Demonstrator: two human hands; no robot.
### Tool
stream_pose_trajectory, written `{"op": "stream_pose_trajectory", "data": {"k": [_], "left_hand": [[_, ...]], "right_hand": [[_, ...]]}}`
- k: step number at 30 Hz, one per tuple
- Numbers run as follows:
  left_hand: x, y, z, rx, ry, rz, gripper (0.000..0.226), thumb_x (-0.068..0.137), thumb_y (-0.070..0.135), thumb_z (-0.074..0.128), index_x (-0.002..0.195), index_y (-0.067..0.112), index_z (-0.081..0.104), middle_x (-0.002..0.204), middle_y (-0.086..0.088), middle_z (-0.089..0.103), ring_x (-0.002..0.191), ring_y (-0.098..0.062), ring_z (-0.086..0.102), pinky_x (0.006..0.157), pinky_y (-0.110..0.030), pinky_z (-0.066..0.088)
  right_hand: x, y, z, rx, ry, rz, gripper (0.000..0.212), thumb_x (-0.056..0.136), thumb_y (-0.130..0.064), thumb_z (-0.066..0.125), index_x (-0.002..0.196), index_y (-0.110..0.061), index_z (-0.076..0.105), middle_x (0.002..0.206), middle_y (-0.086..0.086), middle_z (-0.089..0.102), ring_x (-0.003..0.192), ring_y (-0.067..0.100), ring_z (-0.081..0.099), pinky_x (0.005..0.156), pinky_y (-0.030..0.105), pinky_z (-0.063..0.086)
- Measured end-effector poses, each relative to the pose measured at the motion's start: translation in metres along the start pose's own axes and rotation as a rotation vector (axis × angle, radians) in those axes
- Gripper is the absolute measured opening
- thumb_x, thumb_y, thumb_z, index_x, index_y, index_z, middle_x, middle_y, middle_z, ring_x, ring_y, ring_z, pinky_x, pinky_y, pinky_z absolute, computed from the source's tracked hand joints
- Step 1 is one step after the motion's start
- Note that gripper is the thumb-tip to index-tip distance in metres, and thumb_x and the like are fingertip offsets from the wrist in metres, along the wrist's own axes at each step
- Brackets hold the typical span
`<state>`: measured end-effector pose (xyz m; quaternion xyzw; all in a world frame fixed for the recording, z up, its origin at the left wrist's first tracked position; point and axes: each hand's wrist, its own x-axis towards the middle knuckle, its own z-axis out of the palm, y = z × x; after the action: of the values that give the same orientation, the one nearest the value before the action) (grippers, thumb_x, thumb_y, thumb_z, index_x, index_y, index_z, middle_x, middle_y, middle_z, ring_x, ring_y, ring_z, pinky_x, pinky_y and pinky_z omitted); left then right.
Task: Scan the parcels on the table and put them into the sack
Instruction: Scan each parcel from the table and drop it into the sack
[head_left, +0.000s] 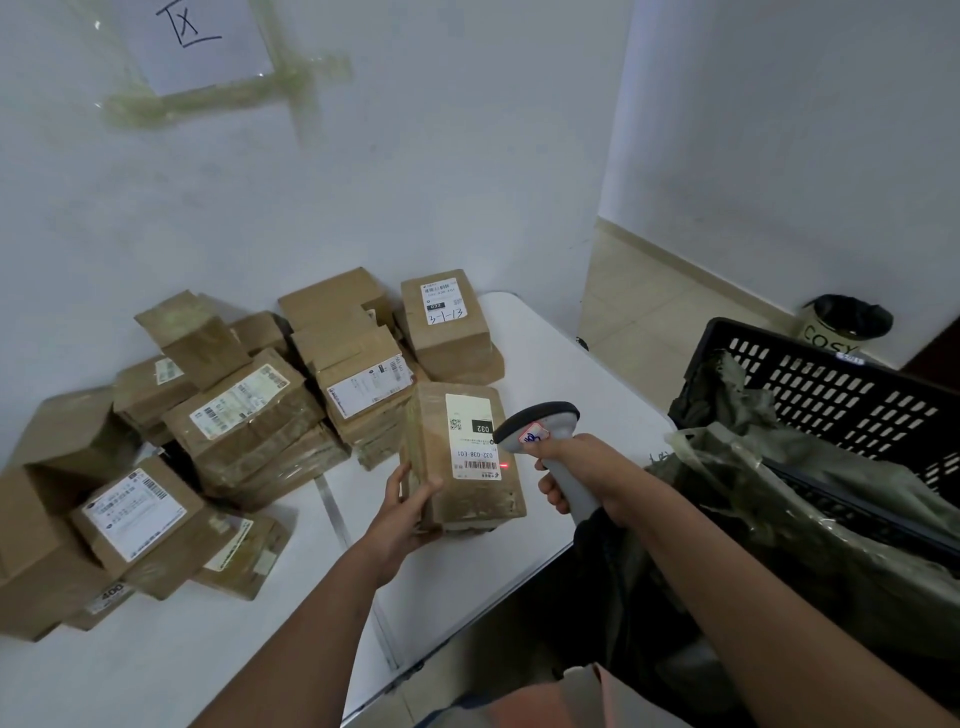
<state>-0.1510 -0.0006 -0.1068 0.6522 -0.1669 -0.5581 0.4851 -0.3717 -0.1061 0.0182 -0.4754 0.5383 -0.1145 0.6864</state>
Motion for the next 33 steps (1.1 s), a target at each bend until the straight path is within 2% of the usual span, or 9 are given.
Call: {"op": "stream_pose_trajectory", "data": {"k": [7,12,17,19,22,26,31,33], "left_hand": [[0.0,0.001,0.003,0.004,0.001,-0.003,0.077,0.085,0.044,0.071,0.146,0.046,0.025,0.142,-0.007,0.042,0.123,-0.031,0.05,0.095,-0.047,0.055],[-0.003,0.002,0.003,0.004,-0.027,-0.021,0.073,0.087,0.041,0.07,0.146,0.044,0.027,0.141,-0.009,0.043,0.117,-0.03,0.055,0.092,-0.046,0.057],[-0.01,0.007,0.009,0.045,-0.191,-0.131,0.065,0.083,0.045,0.071,0.14,0.039,0.041,0.138,-0.01,0.045,0.121,-0.036,0.05,0.085,-0.045,0.059],[-0.011,0.012,0.017,0.114,-0.275,-0.174,0.066,0.08,0.048,0.073,0.139,0.039,0.044,0.138,-0.011,0.045,0.122,-0.039,0.049,0.089,-0.048,0.057],[-0.011,0.022,0.04,0.216,-0.371,-0.216,0.066,0.079,0.05,0.076,0.137,0.038,0.047,0.136,-0.013,0.049,0.12,-0.04,0.053,0.092,-0.049,0.056],[-0.009,0.032,0.089,0.35,-0.497,-0.264,0.055,0.087,0.044,0.068,0.138,0.038,0.048,0.135,-0.011,0.052,0.12,-0.037,0.056,0.096,-0.051,0.053],[-0.014,0.021,0.166,0.527,-0.607,-0.353,0.044,0.094,0.037,0.06,0.137,0.034,0.051,0.133,-0.013,0.051,0.12,-0.034,0.055,0.095,-0.052,0.053],[-0.013,0.004,0.189,0.537,-0.652,-0.408,0.047,0.091,0.039,0.064,0.136,0.032,0.053,0.133,-0.015,0.053,0.121,-0.036,0.056,0.095,-0.056,0.052]], "right_hand": [[0.004,0.0,-0.004,-0.005,0.013,0.004,0.028,0.092,-0.027,0.066,0.089,-0.001,0.058,0.061,0.012,0.061,0.043,0.017,0.054,0.044,0.022,0.045],[0.004,0.004,-0.011,0.006,0.006,0.011,0.029,0.093,-0.03,0.065,0.09,-0.001,0.059,0.061,0.011,0.062,0.046,0.017,0.056,0.046,0.023,0.046],[0.001,0.024,-0.034,0.09,0.035,0.046,0.032,0.092,-0.031,0.065,0.093,0.001,0.061,0.061,0.011,0.061,0.047,0.018,0.055,0.047,0.025,0.045],[-0.003,0.034,-0.049,0.148,0.071,0.056,0.031,0.093,-0.029,0.065,0.093,0.002,0.061,0.06,0.011,0.059,0.046,0.017,0.053,0.045,0.024,0.044],[-0.011,0.053,-0.076,0.249,0.141,0.059,0.03,0.094,-0.029,0.064,0.09,0.001,0.061,0.055,0.009,0.057,0.043,0.016,0.052,0.042,0.023,0.043],[-0.025,0.09,-0.122,0.345,0.273,0.067,0.031,0.094,-0.03,0.064,0.08,-0.002,0.062,0.052,0.006,0.056,0.04,0.016,0.051,0.041,0.022,0.043],[-0.053,0.145,-0.182,0.406,0.418,0.136,0.029,0.094,-0.029,0.064,0.082,-0.002,0.061,0.056,0.009,0.055,0.038,0.015,0.051,0.039,0.02,0.042],[-0.064,0.167,-0.203,0.428,0.464,0.159,0.029,0.094,-0.028,0.063,0.082,-0.002,0.061,0.058,0.01,0.055,0.04,0.016,0.051,0.041,0.023,0.042]]}}
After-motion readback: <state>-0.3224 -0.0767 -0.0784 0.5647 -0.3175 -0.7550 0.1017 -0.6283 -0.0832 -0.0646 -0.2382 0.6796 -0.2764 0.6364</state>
